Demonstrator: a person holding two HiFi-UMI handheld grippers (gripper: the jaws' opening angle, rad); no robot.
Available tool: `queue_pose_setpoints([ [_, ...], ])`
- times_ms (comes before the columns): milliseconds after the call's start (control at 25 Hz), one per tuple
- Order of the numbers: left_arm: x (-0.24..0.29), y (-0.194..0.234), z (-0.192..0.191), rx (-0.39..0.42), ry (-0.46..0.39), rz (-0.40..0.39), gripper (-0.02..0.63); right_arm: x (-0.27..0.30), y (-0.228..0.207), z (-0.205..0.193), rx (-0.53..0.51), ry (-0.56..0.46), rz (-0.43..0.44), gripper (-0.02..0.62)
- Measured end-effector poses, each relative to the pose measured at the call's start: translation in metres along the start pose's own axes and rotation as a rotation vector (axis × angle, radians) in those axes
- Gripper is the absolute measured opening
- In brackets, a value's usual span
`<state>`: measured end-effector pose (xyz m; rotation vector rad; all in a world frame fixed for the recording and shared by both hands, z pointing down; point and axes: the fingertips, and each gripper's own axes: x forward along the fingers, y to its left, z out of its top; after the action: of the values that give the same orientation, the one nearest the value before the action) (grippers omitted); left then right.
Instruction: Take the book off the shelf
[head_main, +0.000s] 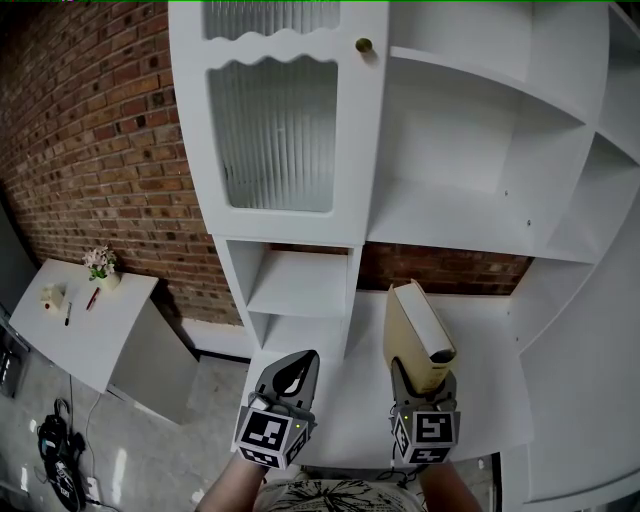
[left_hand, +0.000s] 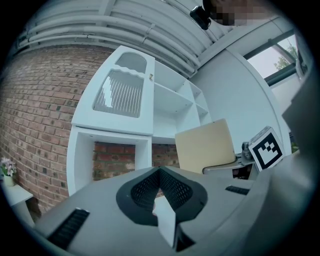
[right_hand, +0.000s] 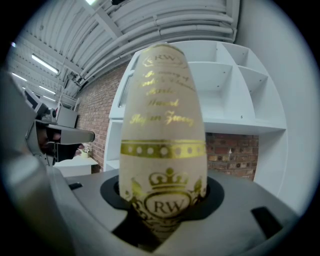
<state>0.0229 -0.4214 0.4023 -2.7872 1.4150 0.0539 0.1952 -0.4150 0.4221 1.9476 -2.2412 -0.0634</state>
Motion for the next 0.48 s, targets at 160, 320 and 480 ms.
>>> queue_pose_setpoints([
  [160, 0.0021, -0.0002, -0.0006, 0.006, 0.007, -0.006, 0.014, 0.0022, -0.0006, -0.0021, -0.005, 0.012, 0.002, 0.229],
  [320, 0.0036, -0.0020, -0.0031, 0.014, 0.025, -0.012, 0.014, 0.0031, -0.0009, -0.0018, -0.003, 0.011, 0.004, 0.229],
  [480, 0.0068, -0.0007, -0.0049, 0.023, 0.020, -0.011, 0.014, 0.0063, -0.0007, -0.0052, 0.003, 0.014, 0.007, 0.229],
])
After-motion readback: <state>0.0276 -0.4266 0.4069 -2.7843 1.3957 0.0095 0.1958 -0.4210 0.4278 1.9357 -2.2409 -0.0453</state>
